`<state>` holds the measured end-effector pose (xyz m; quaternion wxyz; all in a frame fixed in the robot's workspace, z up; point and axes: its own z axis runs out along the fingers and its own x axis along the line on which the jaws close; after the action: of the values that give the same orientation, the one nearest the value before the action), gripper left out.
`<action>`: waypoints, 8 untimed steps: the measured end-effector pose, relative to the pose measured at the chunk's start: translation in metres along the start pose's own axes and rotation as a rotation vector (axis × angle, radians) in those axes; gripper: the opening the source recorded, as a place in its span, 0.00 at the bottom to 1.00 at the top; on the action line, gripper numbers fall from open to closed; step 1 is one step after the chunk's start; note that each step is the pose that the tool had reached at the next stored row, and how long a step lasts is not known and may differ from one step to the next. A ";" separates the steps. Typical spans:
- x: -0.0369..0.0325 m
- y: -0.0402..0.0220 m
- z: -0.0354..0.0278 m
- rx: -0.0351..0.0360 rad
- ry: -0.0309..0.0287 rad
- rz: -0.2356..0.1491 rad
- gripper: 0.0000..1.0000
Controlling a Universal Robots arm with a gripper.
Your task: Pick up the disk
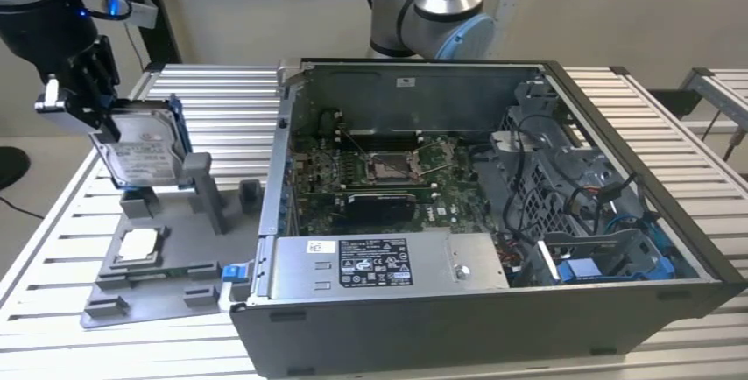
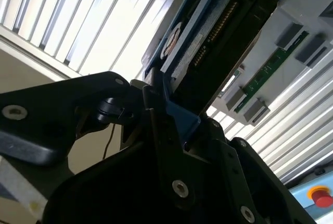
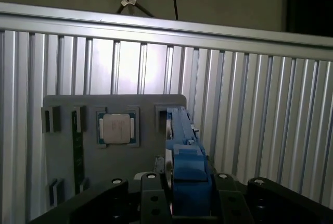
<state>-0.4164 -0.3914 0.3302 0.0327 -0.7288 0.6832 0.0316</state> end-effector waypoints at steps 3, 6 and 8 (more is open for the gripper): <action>0.0000 0.0008 -0.0043 0.0003 -0.0002 0.000 0.00; -0.0001 0.0008 -0.0064 0.0017 0.0001 -0.001 0.00; -0.0004 0.0008 -0.0091 0.0117 0.0006 -0.003 0.00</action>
<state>-0.4172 -0.3919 0.3393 0.0368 -0.7297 0.6822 0.0273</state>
